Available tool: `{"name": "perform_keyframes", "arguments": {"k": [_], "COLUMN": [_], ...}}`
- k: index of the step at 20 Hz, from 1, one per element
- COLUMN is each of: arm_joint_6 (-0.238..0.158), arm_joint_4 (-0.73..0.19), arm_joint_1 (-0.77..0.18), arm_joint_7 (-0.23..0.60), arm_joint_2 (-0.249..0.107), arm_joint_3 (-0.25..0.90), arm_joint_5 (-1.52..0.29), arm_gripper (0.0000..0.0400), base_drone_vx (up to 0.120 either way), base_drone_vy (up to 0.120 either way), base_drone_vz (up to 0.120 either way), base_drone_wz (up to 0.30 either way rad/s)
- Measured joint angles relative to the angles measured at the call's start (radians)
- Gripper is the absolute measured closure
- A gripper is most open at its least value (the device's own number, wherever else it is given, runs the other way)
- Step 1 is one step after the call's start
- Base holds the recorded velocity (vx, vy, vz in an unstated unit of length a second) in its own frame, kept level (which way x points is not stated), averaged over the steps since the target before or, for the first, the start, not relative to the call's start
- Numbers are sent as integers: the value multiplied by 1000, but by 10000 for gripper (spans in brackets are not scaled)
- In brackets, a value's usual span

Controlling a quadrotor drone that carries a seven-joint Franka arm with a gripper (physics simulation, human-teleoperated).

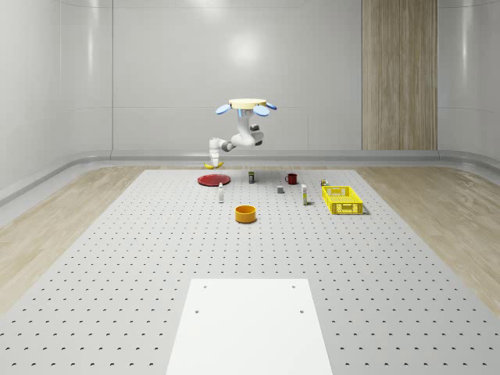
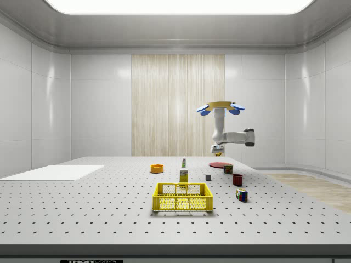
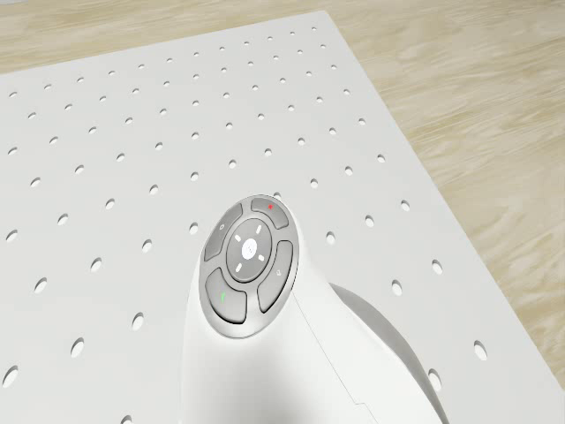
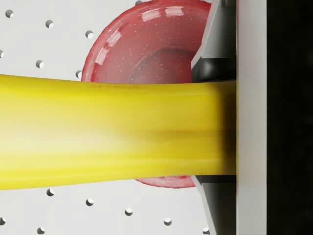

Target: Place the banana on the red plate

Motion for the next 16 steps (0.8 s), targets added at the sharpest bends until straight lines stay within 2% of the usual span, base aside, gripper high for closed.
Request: {"name": "perform_keyframes", "arguments": {"k": [2, 8, 14, 16], "arm_joint_6": [0, -1, -1, -1], "arm_joint_4": [0, 0, 0, 0], "arm_joint_1": [0, 0, 0, 0], "arm_joint_7": [0, 0, 0, 0], "arm_joint_2": [0, 1, 1, 1], "arm_joint_3": [0, 0, 0, 0], "arm_joint_5": [0, 0, 0, 0], "arm_gripper": [210, 210, 210, 210], "base_drone_vx": [0, 0, 0, 0], "base_drone_vy": [0, 0, -113, -100], "base_drone_vz": [-20, -120, 0, -100], "base_drone_wz": [0, 0, 0, 0]}}
